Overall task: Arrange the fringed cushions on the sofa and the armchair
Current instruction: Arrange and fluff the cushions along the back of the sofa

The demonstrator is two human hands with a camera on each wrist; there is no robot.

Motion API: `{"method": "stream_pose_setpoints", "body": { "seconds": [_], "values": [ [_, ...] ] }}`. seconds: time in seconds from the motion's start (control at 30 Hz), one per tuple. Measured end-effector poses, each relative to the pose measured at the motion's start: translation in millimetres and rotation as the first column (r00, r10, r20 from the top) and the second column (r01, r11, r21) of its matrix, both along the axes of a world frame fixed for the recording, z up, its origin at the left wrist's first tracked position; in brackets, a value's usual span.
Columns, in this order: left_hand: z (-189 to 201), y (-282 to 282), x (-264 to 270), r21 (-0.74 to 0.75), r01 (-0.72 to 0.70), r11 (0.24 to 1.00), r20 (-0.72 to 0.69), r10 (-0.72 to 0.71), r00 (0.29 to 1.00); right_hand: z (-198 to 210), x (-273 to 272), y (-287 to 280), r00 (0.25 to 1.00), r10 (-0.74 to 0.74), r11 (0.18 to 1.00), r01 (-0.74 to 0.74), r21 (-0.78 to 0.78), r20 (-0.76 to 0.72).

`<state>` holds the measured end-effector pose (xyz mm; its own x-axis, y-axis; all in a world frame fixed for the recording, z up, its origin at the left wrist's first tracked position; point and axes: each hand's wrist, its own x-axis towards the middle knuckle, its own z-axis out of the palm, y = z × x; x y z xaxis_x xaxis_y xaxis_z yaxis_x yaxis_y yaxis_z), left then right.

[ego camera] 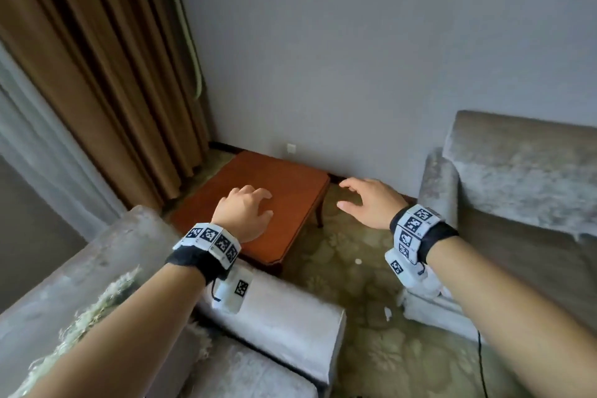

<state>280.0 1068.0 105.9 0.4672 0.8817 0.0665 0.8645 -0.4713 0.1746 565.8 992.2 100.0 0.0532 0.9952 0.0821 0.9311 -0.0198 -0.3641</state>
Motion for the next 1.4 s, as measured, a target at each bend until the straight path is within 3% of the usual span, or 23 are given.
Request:
{"method": "stream_pose_setpoints", "body": {
  "seconds": [0.2, 0.47, 0.83, 0.93, 1.1, 1.27, 1.4],
  "values": [
    [-1.3, 4.0, 165.8, -0.012, 0.231, 0.973, -0.028, -0.231, 0.972, -17.6, 153.9, -89.3, 0.942, -0.320, 0.947, 0.316, -0.053, -0.096],
    [-25.7, -22.2, 370.8, -0.024, 0.413, 0.910, -0.064, -0.414, 0.908, -38.8, 314.7, -174.3, 0.840, -0.539, 0.836, 0.527, -0.151, -0.057],
    [-65.5, -36.8, 614.3, -0.081, 0.701, 0.708, -0.119, -0.705, 0.699, -51.7, 480.9, -232.9, 0.626, -0.780, 0.610, 0.753, -0.246, -0.018],
    [-65.3, -40.0, 682.3, -0.120, 0.770, 0.627, -0.108, -0.779, 0.618, -48.1, 519.4, -244.7, 0.571, -0.821, 0.548, 0.799, -0.248, 0.023],
    [-52.6, -63.1, 815.8, -0.135, 0.877, 0.460, -0.117, -0.887, 0.447, -29.4, 583.7, -286.1, 0.381, -0.924, 0.367, 0.902, -0.228, 0.019],
    [-38.6, -134.0, 919.9, -0.120, 0.967, 0.226, -0.100, -0.971, 0.215, -14.3, 618.9, -355.6, 0.183, -0.983, 0.183, 0.948, -0.260, -0.022],
    [-44.1, -197.3, 990.0, -0.150, 0.985, 0.086, -0.073, -0.995, 0.075, -11.0, 647.5, -416.7, 0.022, -0.999, 0.032, 0.967, -0.254, -0.045]
  ]
}}
